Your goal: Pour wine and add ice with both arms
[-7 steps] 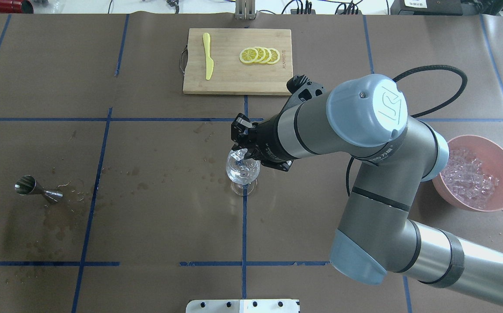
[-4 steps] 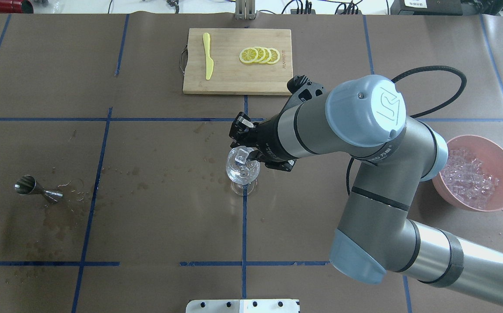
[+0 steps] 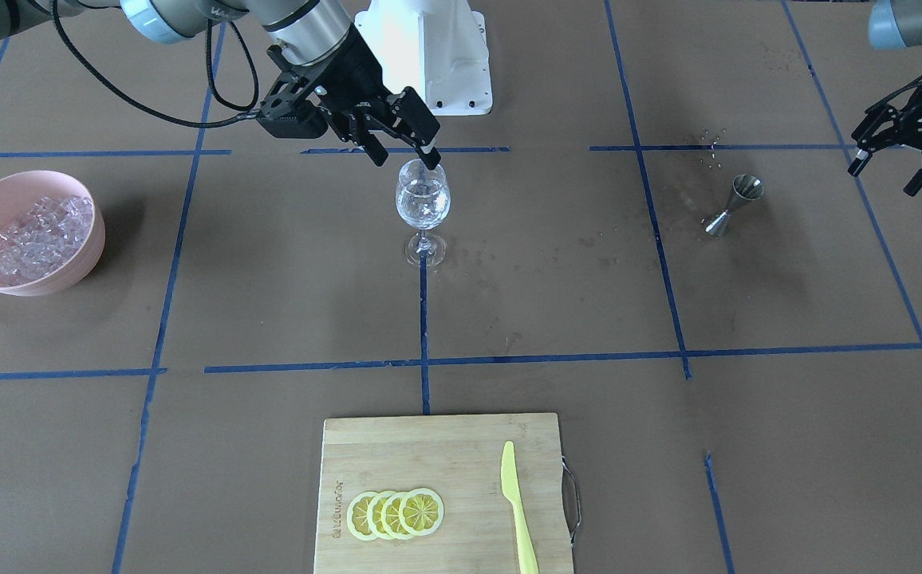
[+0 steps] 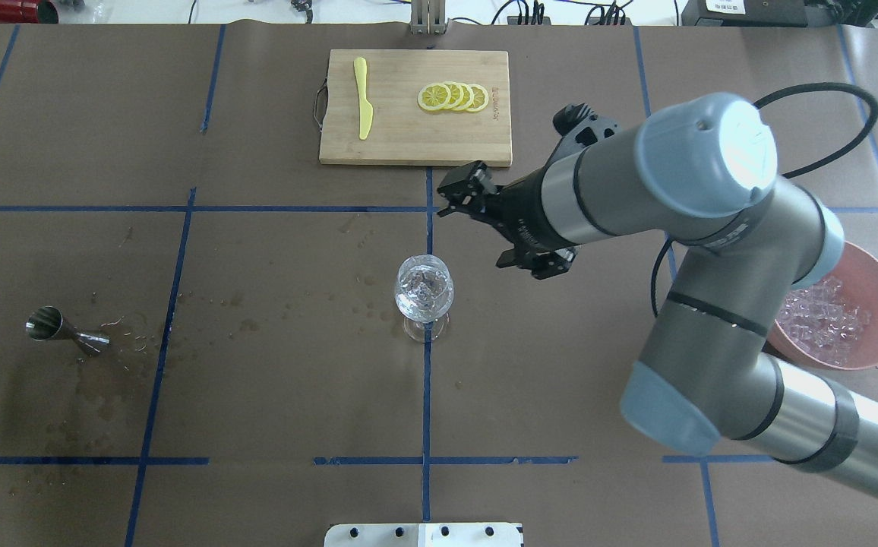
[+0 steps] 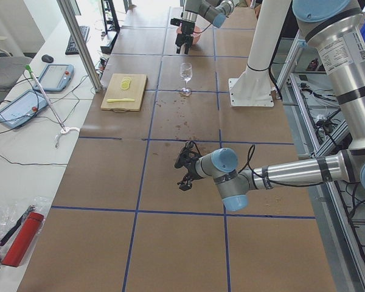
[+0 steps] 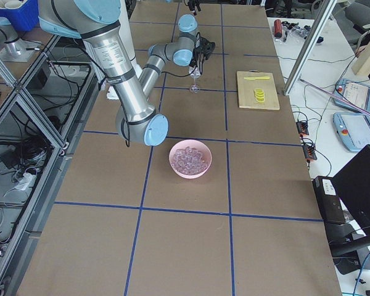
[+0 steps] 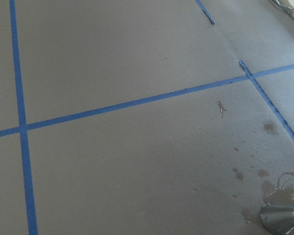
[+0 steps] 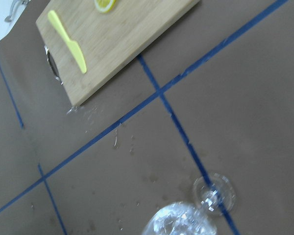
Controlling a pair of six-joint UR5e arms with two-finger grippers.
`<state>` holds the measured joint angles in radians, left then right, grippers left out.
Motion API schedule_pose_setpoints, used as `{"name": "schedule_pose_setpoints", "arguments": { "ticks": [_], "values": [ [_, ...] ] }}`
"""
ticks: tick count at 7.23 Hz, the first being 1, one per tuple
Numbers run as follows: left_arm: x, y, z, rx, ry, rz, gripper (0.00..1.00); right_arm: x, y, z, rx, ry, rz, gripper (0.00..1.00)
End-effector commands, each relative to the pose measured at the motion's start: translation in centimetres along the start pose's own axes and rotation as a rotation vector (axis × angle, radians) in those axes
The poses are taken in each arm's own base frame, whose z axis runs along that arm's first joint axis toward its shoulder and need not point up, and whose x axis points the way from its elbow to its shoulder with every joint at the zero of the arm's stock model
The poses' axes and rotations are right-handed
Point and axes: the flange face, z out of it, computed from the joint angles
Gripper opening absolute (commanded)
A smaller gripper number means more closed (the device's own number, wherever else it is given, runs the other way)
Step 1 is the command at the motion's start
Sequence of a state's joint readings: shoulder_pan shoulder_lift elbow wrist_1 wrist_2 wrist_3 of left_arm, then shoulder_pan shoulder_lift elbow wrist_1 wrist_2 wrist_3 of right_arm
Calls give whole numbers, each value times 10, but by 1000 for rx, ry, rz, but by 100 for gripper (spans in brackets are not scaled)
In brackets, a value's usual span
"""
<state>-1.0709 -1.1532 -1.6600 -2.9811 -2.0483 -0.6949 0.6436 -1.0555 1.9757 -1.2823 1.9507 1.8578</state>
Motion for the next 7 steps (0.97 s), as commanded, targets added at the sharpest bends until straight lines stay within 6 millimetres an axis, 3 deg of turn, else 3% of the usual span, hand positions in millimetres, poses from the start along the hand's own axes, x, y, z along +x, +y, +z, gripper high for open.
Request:
{"name": "schedule_pose_setpoints", "arguments": {
  "ticks": [1,2,3,5,6,7],
  "values": [
    [-13,5,0,-8,-33,56,100,73,-113,-53,12,92,-89,100],
    [-44,2,-15,5,-114,112,100,120,-163,-78,37,145,-172,100],
    [-64,-25,-18,-12,-193,187,100,172,-208,-111,66,198,-252,100],
    [-113,-117,-35,-93,-344,234,100,266,-275,-163,122,307,-393,100],
    [-125,-165,-45,-159,-332,178,100,311,-306,-180,122,365,-481,100],
    [-122,-190,-53,-212,-282,109,100,347,-328,-190,104,408,-553,100]
  ]
}}
